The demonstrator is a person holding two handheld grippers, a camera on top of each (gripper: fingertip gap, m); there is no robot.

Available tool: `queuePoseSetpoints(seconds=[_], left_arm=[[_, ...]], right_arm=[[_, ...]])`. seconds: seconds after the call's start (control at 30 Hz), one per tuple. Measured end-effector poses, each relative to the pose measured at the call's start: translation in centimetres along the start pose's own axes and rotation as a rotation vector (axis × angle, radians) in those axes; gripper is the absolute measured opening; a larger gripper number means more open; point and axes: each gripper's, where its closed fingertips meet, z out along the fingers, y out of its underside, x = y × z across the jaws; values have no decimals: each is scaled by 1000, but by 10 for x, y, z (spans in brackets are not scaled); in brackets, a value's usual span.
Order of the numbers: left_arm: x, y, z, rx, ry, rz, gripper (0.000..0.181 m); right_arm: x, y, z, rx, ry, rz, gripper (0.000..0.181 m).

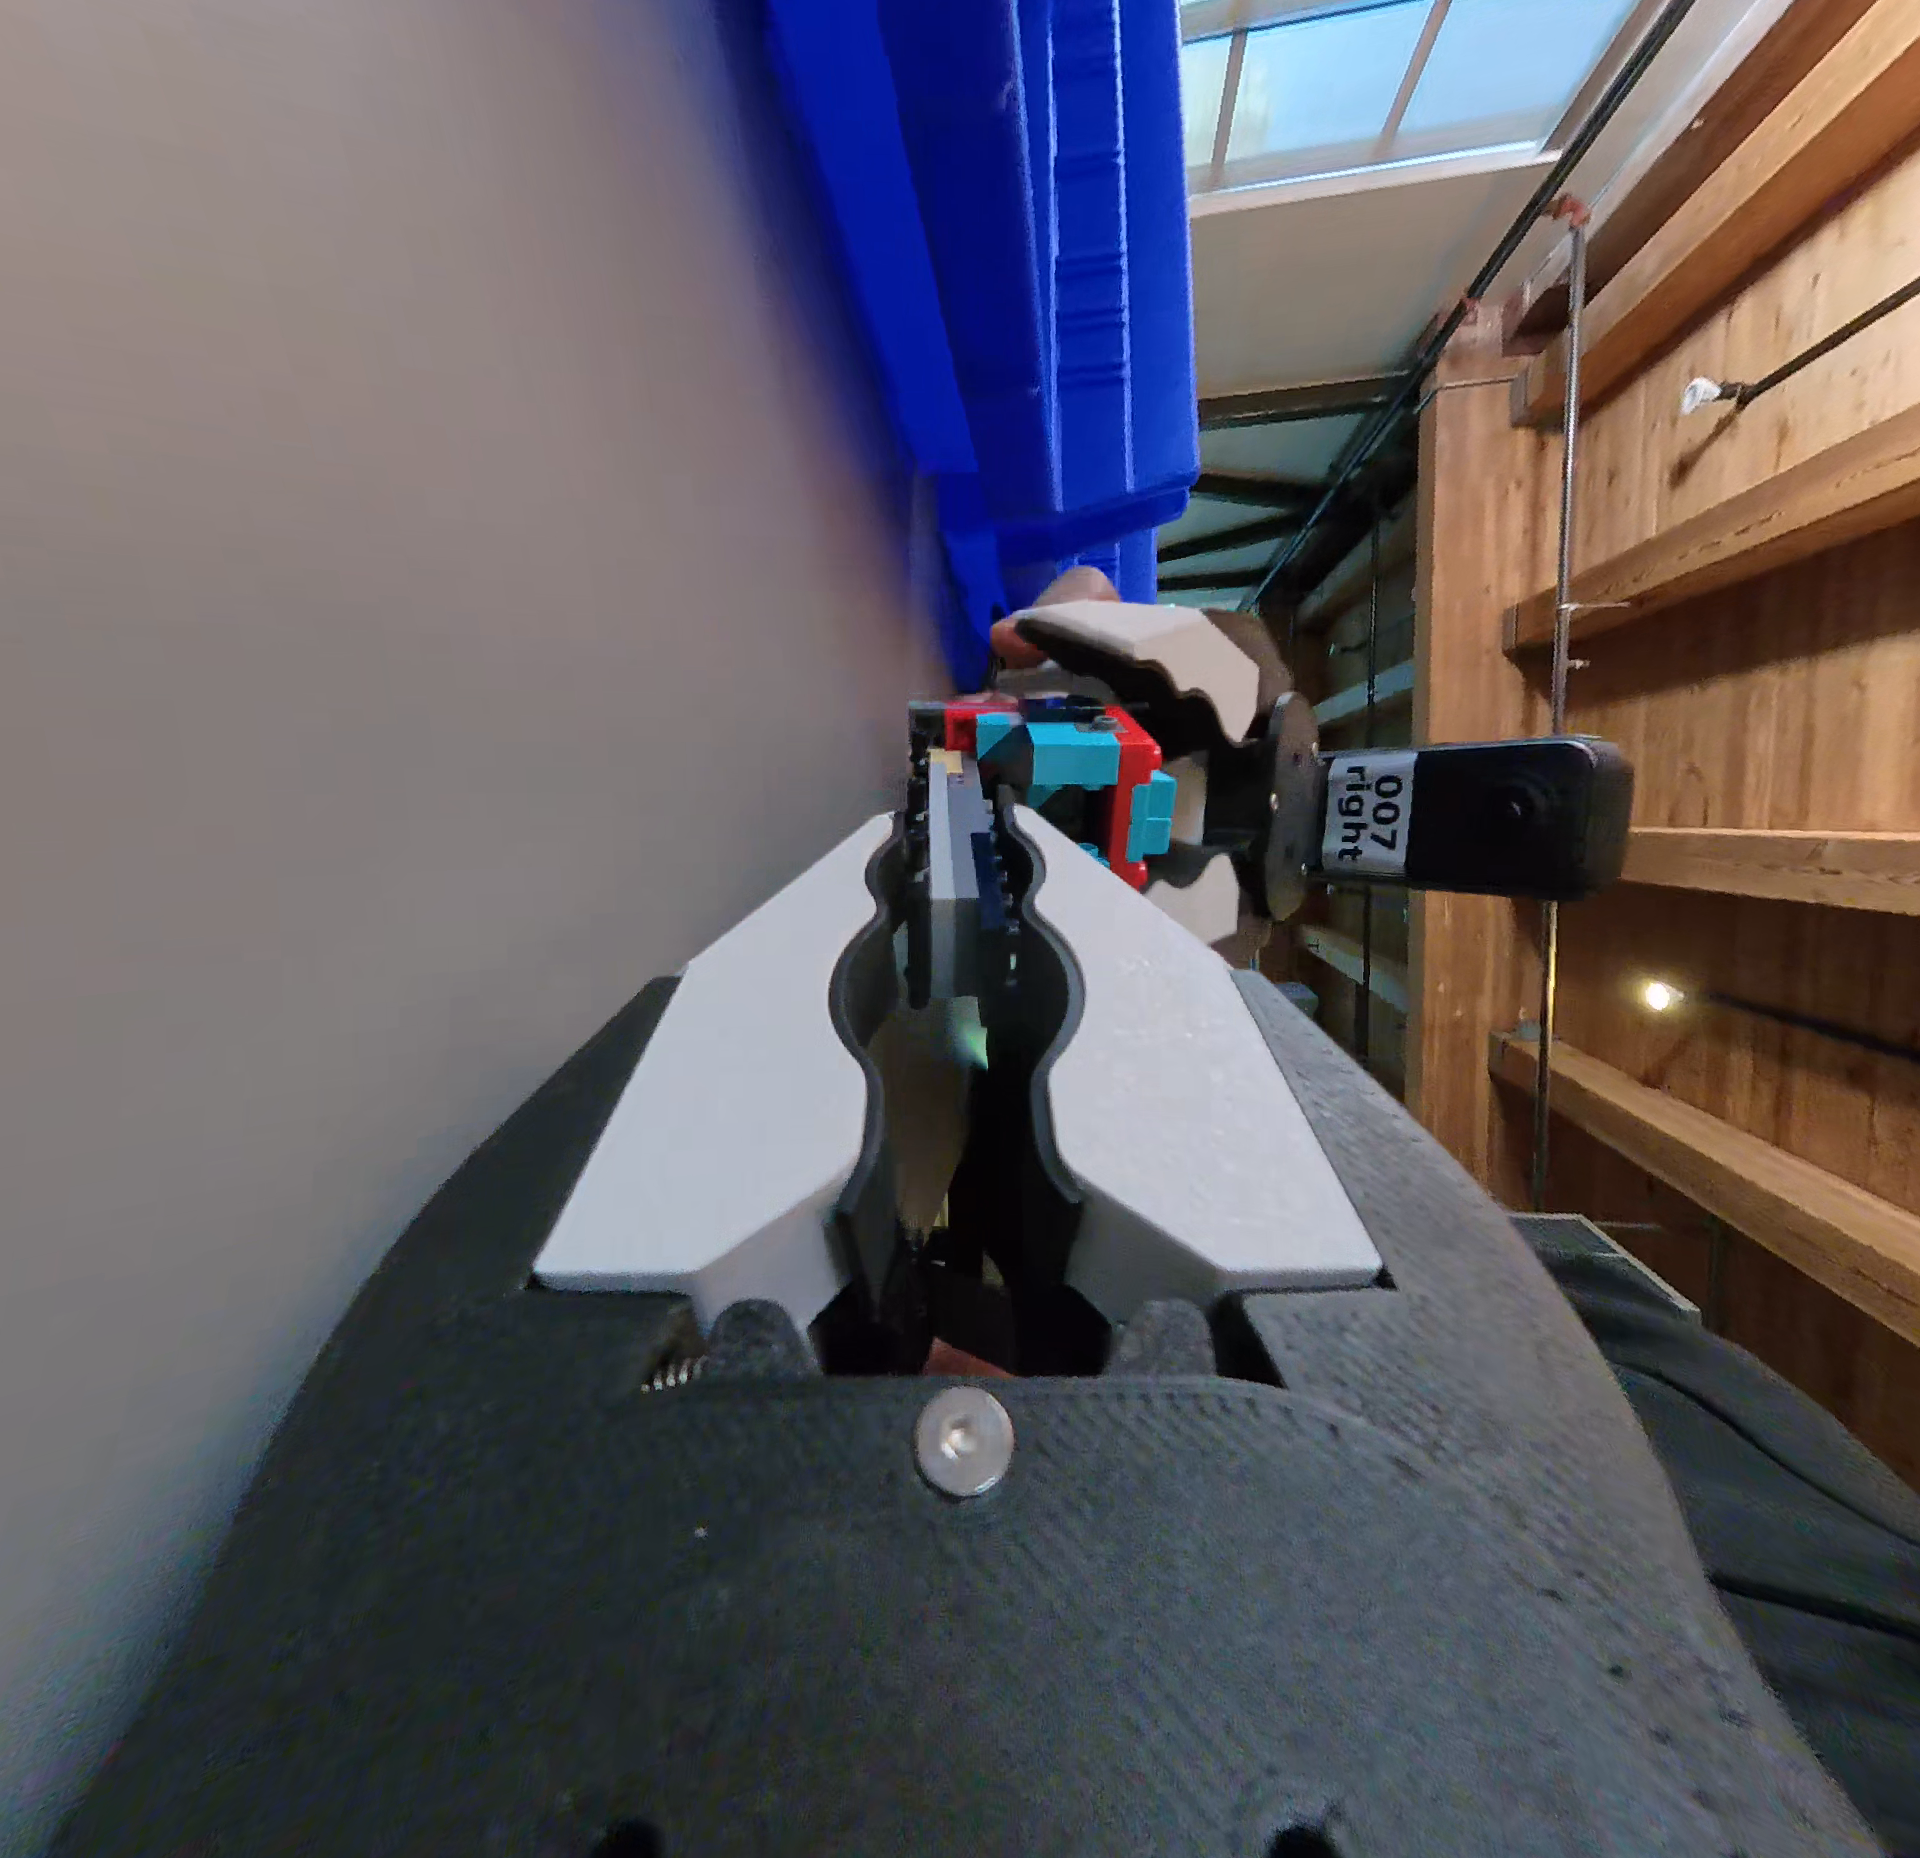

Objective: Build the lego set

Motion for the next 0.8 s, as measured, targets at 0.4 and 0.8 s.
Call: queuePoseSetpoints(seconds=[0.4, 0.8], left_arm=[[-13, -36, -25, 61, -256, 306, 56], [29, -36, -31, 119, -336, 563, 108]], right_arm=[[23, 24, -7, -67, 93, 71, 45], [24, 23, -21, -104, 163, 192, 68]])
